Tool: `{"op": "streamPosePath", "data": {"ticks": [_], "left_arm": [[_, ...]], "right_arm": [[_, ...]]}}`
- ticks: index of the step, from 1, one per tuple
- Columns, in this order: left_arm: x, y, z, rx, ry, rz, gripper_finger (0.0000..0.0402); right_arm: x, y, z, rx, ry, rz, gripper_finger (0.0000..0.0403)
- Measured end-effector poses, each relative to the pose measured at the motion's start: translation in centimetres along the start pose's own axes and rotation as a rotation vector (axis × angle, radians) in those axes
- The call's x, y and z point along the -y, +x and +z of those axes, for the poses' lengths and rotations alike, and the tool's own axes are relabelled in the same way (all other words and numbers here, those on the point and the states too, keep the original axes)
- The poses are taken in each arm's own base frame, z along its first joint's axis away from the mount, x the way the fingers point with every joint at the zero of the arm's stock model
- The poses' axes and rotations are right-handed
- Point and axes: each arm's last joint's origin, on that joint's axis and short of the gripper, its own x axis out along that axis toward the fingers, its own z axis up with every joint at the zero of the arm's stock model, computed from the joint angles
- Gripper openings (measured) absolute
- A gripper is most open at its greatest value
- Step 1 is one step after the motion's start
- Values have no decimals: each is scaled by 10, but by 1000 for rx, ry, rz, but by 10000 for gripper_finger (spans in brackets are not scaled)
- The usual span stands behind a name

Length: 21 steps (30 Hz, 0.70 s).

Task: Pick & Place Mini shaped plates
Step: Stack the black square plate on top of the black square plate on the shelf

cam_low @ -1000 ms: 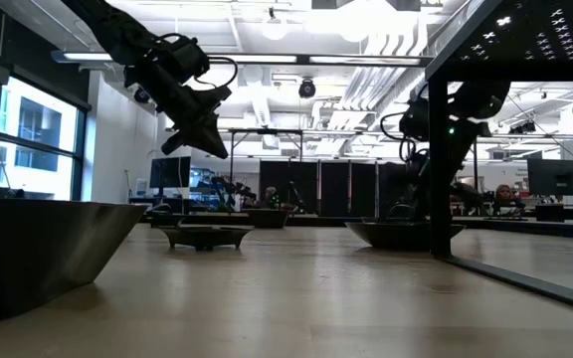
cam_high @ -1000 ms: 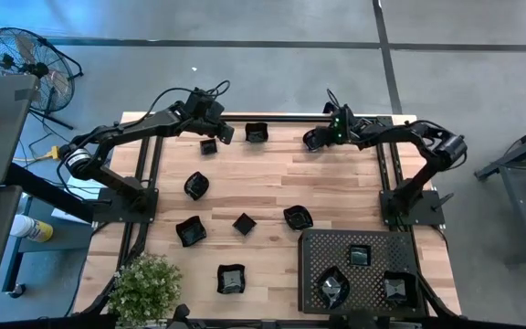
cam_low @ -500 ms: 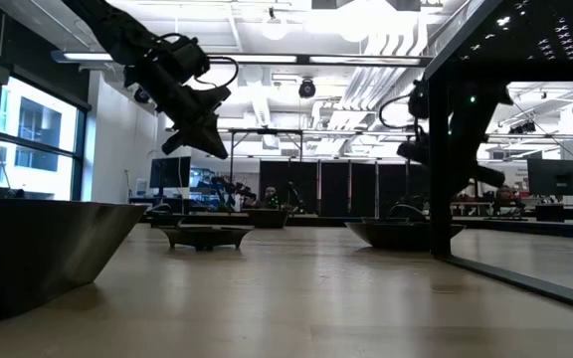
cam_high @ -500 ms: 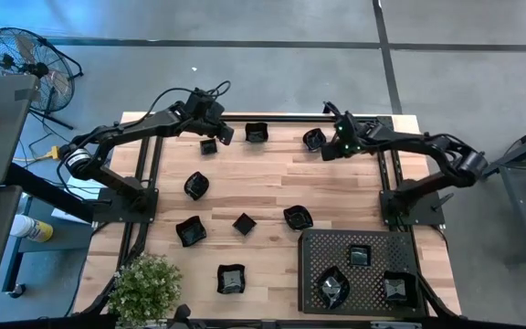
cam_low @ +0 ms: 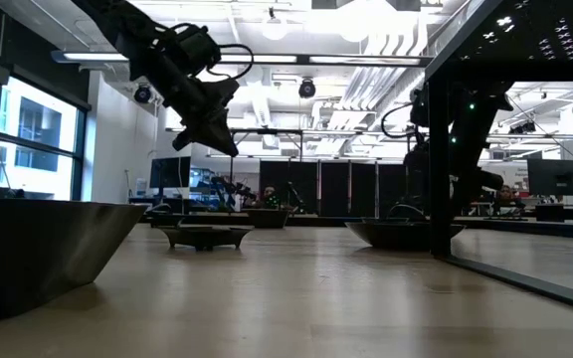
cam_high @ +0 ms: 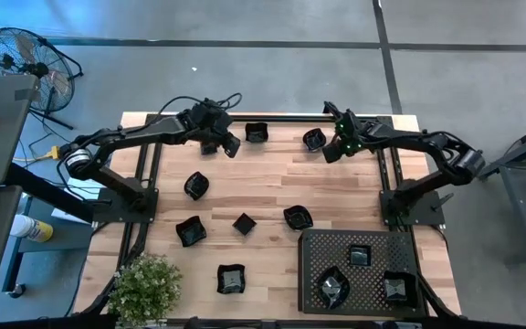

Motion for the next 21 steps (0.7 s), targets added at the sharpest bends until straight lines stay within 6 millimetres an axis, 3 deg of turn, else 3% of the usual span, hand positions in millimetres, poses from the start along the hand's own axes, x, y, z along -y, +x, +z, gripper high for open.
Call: {"op": "streamPosePath", "data": {"ticks": [3, 6, 10, 16, 21], "left_arm": [[6, 1, -2, -7, 14, -15, 5], [10, 2, -3, -11, 23, -21, 5], [12, 2, -4, -9, 25, -12, 5], [12, 2, -4, -10, 20, -11, 5], [12, 2, -4, -10, 20, -11, 5]], "right_arm": [[4, 0, 2, 14, -18, -13, 317], [6, 0, 6, 52, -31, -34, 337], [9, 3, 15, 115, -20, -27, 341], [15, 21, 13, 45, -12, -32, 342], [12, 23, 12, 41, -37, -41, 340]]}}
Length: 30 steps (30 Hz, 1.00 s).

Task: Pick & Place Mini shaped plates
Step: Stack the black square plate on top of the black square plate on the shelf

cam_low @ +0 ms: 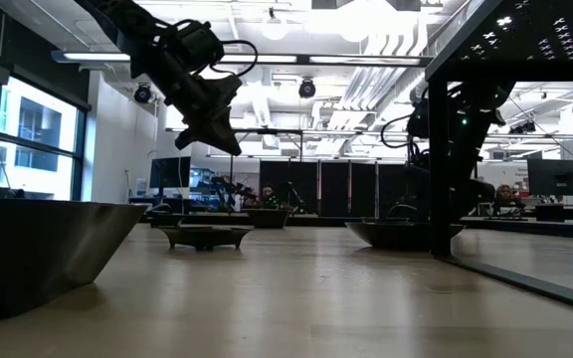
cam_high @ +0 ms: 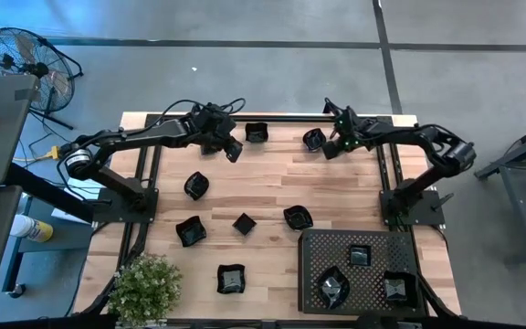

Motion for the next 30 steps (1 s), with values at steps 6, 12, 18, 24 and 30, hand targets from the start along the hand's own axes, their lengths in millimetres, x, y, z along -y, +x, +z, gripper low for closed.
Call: {"op": "streamPosePath", "data": {"ticks": [6, 12, 18, 24, 30], "left_arm": [[0, 0, 0, 0, 0, 0, 5], [0, 0, 0, -1, 0, -1, 5], [0, 0, 0, -1, -1, -2, 5], [0, 0, 0, -1, -3, -3, 5], [0, 0, 0, -2, -3, -4, 5]], "right_arm": [[0, 0, 0, -1, 1, -3, 320], [0, 0, 0, -1, 1, -3, 308], [0, 0, -1, -16, -1, -2, 307], [-4, 1, 0, -86, 16, -21, 307], [-14, 9, -1, -130, 1, -64, 307]]}}
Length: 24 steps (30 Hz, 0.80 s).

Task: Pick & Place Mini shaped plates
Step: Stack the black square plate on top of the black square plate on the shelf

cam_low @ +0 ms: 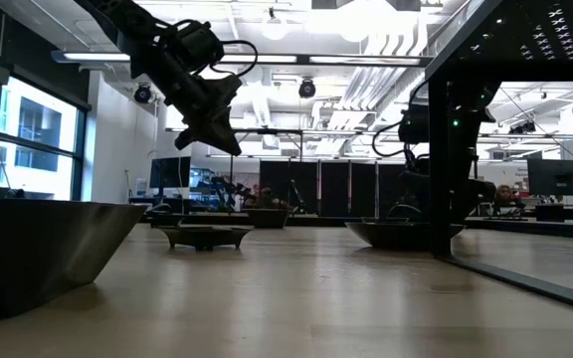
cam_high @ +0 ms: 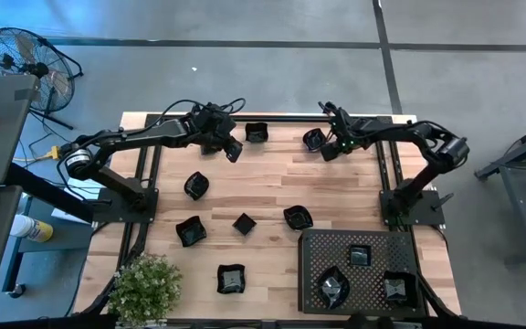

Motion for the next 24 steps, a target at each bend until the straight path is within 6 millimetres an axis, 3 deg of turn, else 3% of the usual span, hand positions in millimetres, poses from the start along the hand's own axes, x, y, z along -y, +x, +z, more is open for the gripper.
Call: {"op": "streamPosePath", "data": {"ticks": [24], "left_arm": [[0, 0, 0, -3, -30, -12, 5]], "right_arm": [[-3, -9, -4, -32, 26, 98, 265]]}}
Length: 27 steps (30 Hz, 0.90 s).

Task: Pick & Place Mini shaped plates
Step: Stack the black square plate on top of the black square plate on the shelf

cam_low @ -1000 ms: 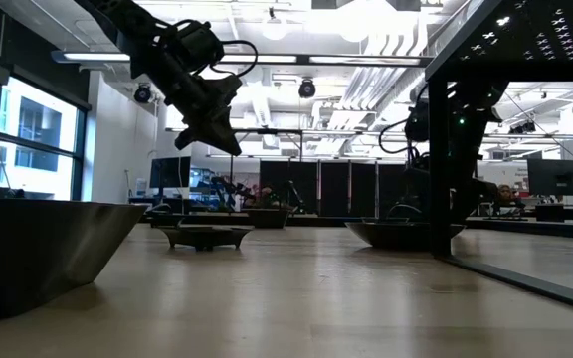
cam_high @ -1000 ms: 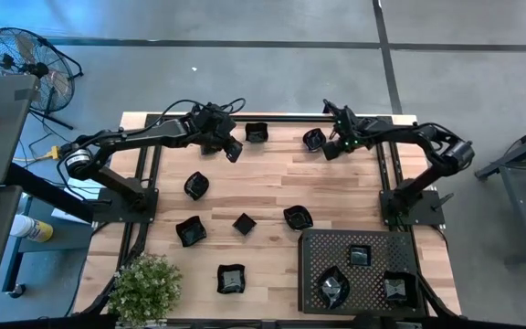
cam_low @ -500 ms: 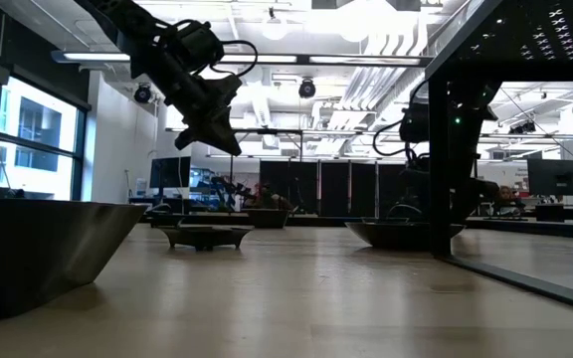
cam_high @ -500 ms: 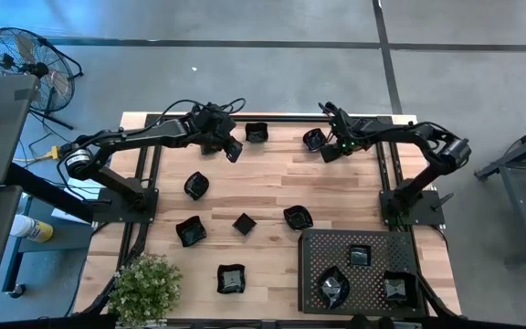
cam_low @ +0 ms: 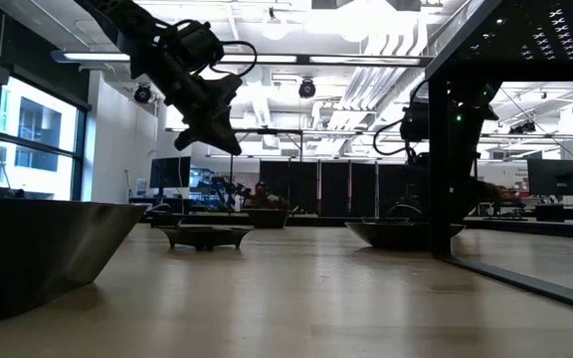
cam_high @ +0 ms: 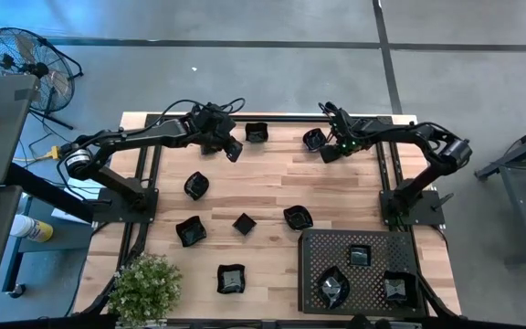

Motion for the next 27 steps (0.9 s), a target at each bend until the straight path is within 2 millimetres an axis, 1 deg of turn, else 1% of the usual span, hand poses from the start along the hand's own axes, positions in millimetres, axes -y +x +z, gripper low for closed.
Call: {"op": "streamPosePath", "data": {"ticks": [3, 6, 12, 16, 19, 22, 27], "left_arm": [[0, 0, 0, -2, -15, -5, 5], [0, 0, 0, -2, -26, -8, 5], [8, -5, 12, 10, -62, -97, 5], [13, -10, 21, 20, -80, -157, 5], [16, -12, 26, 29, -81, -178, 5], [17, -13, 27, 31, -76, -190, 5], [17, -13, 27, 29, -73, -187, 5]], "right_arm": [[0, -1, -1, -14, 0, 21, 265], [-1, -7, -3, -27, 1, 47, 265], [-2, -32, -6, 13, 2, 110, 265], [-8, -53, -12, 57, -25, 150, 264], [-14, -63, -16, 109, -14, 124, 265], [-20, -61, -18, 120, 6, 75, 276], [-24, -38, -19, 46, 12, 6, 312]]}}
